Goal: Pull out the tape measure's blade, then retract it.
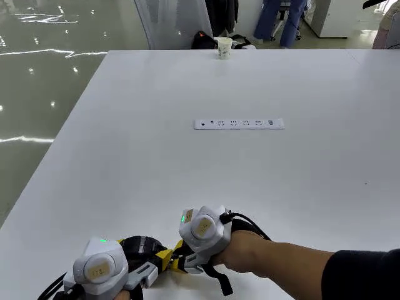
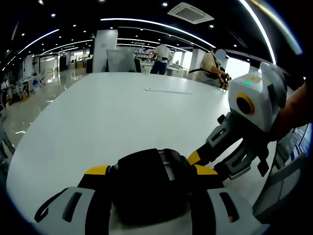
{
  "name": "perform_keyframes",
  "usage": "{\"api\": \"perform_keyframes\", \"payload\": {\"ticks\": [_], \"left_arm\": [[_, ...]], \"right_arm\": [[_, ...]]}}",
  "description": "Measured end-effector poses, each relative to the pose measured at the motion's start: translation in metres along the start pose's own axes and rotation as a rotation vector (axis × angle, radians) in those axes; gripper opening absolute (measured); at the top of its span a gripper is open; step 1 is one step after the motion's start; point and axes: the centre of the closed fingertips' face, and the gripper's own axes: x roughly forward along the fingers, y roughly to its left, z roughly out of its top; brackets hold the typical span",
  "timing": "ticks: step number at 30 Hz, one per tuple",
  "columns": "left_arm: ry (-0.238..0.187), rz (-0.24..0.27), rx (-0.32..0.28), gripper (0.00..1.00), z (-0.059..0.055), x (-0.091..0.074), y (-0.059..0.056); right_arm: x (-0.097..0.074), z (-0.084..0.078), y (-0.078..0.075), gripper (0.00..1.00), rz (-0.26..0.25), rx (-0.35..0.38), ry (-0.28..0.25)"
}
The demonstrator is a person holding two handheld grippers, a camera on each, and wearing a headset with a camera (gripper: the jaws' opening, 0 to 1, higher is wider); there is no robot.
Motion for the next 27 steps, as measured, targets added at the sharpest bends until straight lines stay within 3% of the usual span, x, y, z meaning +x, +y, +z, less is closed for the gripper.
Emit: {"api": "perform_keyframes", "payload": {"ticks": [20,23,27], "left_arm": [[-0.004,0.008,0.015,0.62,0.0009,0.0010,-0.0008],[-0.005,0.014,0.017,0.63,0.0012,0.0010,-0.0008],[-0.005,0.014,0.020,0.63,0.0011,0.0009,-0.0010]], "right_arm": [[0.0005,0.0012,0.0011,0.13,-0.010,-0.010,0.008],[-0.0022,-0.0019,0.0009,0.14,-0.018,-0.044,0.028],[-0.0058,-0.0053,-0.0019,0.15,-0.022,0.003,0.026]]}}
